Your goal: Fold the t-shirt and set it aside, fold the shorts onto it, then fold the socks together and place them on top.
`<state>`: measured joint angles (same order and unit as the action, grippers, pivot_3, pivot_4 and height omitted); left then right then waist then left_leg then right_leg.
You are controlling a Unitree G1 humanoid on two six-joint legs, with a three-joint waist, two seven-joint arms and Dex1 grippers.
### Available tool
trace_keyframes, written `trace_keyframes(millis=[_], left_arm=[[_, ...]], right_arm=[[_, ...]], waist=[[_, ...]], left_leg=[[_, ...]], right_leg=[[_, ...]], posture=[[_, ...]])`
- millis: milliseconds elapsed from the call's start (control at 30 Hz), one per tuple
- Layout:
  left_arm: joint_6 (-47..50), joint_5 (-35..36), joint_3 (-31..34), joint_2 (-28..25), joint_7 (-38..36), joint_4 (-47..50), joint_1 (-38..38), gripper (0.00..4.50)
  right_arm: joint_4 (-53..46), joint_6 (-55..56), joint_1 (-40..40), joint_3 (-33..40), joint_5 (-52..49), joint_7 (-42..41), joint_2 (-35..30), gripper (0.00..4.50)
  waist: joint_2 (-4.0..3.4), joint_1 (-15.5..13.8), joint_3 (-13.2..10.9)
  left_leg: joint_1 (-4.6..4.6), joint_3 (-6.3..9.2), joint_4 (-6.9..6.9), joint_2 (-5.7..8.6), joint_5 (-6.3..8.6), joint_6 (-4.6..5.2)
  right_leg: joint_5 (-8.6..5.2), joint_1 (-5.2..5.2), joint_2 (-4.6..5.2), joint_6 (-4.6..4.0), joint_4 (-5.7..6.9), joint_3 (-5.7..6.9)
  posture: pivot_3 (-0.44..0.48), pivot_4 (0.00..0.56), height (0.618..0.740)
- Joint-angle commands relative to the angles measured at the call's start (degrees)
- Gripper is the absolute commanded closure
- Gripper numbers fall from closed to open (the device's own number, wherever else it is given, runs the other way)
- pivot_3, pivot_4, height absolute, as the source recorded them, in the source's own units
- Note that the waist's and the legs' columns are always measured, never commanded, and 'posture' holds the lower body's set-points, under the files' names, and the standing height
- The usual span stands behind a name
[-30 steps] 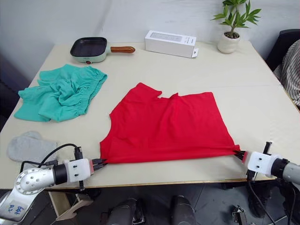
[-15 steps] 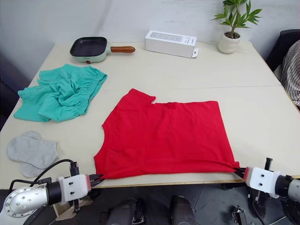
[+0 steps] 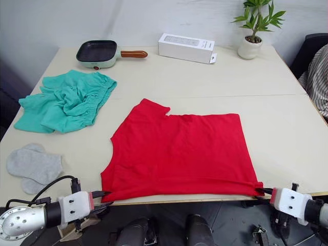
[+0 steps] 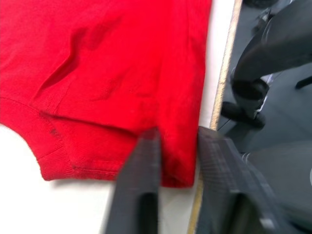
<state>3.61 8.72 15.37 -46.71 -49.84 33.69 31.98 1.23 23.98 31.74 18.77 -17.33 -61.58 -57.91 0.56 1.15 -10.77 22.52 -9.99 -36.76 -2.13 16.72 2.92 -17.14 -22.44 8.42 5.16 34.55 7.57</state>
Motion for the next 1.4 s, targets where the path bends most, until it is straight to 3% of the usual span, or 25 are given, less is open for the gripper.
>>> trace_keyframes(millis=[33, 167, 233, 400, 500, 667, 833, 1033, 1400], left_arm=[[7.84, 12.59, 10.77, -5.16, -8.88, -0.44, -0.38, 1.90], [16.63, 20.39, 18.48, -13.87, -20.43, -4.92, -1.45, 0.62], [19.77, 22.82, 19.73, -17.32, -22.30, -8.54, -5.87, 0.00], [25.24, 24.01, 11.00, -18.52, -16.33, -18.22, -26.14, 0.00], [29.12, 22.23, 2.21, -14.16, -10.66, -24.81, -42.05, 0.00], [32.10, 15.22, -11.38, -5.80, -6.85, -38.57, -62.87, 0.00], [30.02, 8.09, -17.92, 2.67, -3.63, -57.36, -77.40, 0.00], [21.77, 0.77, -20.53, 9.19, 0.32, -74.25, -85.03, 0.00], [10.88, -4.95, -19.04, 15.24, 6.53, -92.32, -91.30, 0.00]], right_arm=[[-1.71, -7.23, 1.27, 5.37, -8.27, -7.67, -2.89, 2.16], [1.04, -10.43, -2.76, 8.26, -10.30, -13.96, -6.16, 0.77], [4.30, -12.47, -7.95, 8.23, -10.91, -15.85, -7.50, 0.04], [13.37, -19.55, -28.04, 2.07, -9.26, -15.46, -8.27, 0.01], [22.32, -26.41, -44.49, -4.45, -6.63, -14.82, -6.11, 0.01], [42.49, -28.95, -71.42, -15.08, 2.32, -15.44, 1.84, 0.01], [63.33, -25.44, -88.65, -20.28, 11.76, -8.41, 8.35, 0.01], [72.78, -23.65, -96.27, -19.73, 16.44, 2.54, 13.64, 0.01], [75.69, -23.91, -96.34, -16.25, 18.51, 14.48, 19.39, 0.01]], waist=[[-0.04, -0.02, -0.02], [-0.27, 0.36, -0.19], [-0.27, 0.52, -0.24], [-0.58, 0.48, -0.43], [-0.63, 0.42, -0.46], [-0.57, 0.45, -0.49], [-0.46, 0.61, -0.57], [-0.44, 0.85, -0.58], [-0.42, 1.03, -0.59]], left_leg=[[0.02, 0.00, -0.01, -0.02, 0.00, 0.00], [0.01, 0.00, -0.32, -0.03, -0.03, 0.06], [-0.13, 0.01, -0.28, -0.04, -0.03, 0.06], [-0.08, -0.01, -0.22, -0.02, -0.07, -0.03], [0.11, -0.09, -0.28, 0.07, -0.28, -0.42], [0.61, -0.14, -0.51, 0.07, -0.72, -0.33], [0.76, -0.41, -0.64, 0.11, -1.08, -0.23], [0.76, -0.44, -0.66, 0.10, -1.08, -0.22], [0.78, -0.43, -0.90, 0.08, -1.08, -0.21]], right_leg=[[0.00, -0.01, -0.01, 0.00, 0.04, 0.01], [-0.26, -0.07, 0.00, -0.49, 0.12, -0.02], [-0.32, -0.03, -0.09, -0.66, -0.08, -0.02], [-0.17, -0.10, -0.06, -0.56, -0.17, -0.12], [0.24, -0.24, 0.04, 0.16, 0.44, -0.12], [0.20, -0.93, -0.34, 0.09, 1.21, 0.02], [0.29, -1.20, -0.75, 0.26, 1.46, 0.01], [0.33, -1.20, -0.73, 0.34, 1.70, -0.04], [0.34, -1.20, -0.70, 0.36, 1.95, -0.05]], posture=[[0.000, 0.150, 0.740], [0.000, 0.150, 0.740], [0.000, 0.150, 0.740], [0.000, 0.150, 0.740], [0.000, 0.150, 0.740], [0.000, 0.150, 0.740], [0.000, 0.150, 0.740], [0.000, 0.150, 0.740], [0.000, 0.150, 0.740]])
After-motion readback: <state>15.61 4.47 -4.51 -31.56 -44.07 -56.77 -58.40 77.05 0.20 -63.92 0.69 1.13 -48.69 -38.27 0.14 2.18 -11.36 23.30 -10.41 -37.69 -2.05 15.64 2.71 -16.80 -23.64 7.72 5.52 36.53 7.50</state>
